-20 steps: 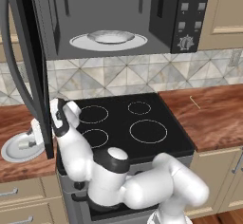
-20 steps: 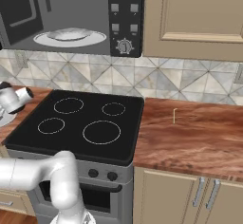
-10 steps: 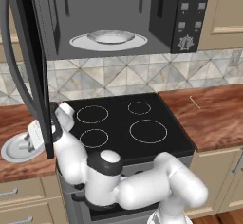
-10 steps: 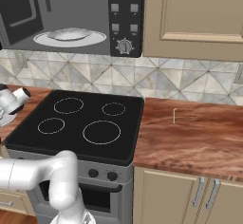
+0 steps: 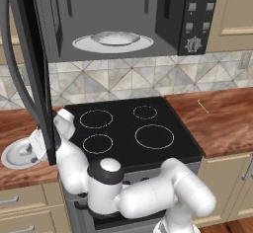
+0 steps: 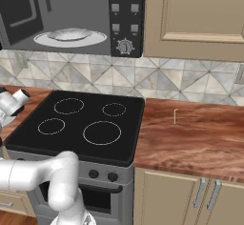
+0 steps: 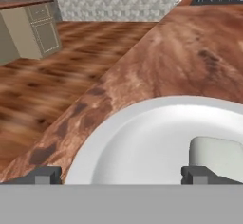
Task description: Pick the marshmallow from the counter and place it in the microwave.
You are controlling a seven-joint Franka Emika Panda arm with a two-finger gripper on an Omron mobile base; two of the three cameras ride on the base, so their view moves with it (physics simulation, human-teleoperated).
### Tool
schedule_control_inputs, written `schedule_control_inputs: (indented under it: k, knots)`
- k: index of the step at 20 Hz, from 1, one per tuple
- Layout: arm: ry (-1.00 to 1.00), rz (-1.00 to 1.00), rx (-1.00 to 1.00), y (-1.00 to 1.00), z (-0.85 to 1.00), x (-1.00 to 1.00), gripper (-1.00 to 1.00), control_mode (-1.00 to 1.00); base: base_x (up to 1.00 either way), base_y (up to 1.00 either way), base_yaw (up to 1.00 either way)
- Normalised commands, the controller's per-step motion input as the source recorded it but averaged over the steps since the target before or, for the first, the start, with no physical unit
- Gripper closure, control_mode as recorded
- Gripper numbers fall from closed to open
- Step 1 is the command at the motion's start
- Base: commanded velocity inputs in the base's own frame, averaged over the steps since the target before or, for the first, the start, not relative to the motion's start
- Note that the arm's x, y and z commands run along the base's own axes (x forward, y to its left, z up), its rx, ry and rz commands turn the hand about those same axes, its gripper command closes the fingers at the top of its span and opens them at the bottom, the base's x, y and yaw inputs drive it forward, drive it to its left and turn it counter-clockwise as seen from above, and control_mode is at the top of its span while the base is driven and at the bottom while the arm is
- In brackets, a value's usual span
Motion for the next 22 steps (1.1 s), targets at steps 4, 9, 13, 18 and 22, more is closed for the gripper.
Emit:
schedule_control_inputs:
  k: [4,9,13,18,22]
  knots:
    - [-0.02,0.02,-0.02,0.0,-0.07,0.07,-1.0,-1.0,0.0,0.0,0.0]
    - [-0.11,0.0,0.0,0.0,0.03,0.01,-1.0,-1.0,0.0,0.0,0.0]
    - [-0.09,0.0,0.0,0.0,0.0,0.07,-1.0,-1.0,0.0,0.0,0.0]
    - [-0.03,0.0,0.0,0.08,0.0,0.3,-1.0,-1.0,0.0,0.0,0.0]
    - [0.0,0.0,0.0,0.13,0.0,0.47,-1.0,-1.0,0.0,0.0,0.0]
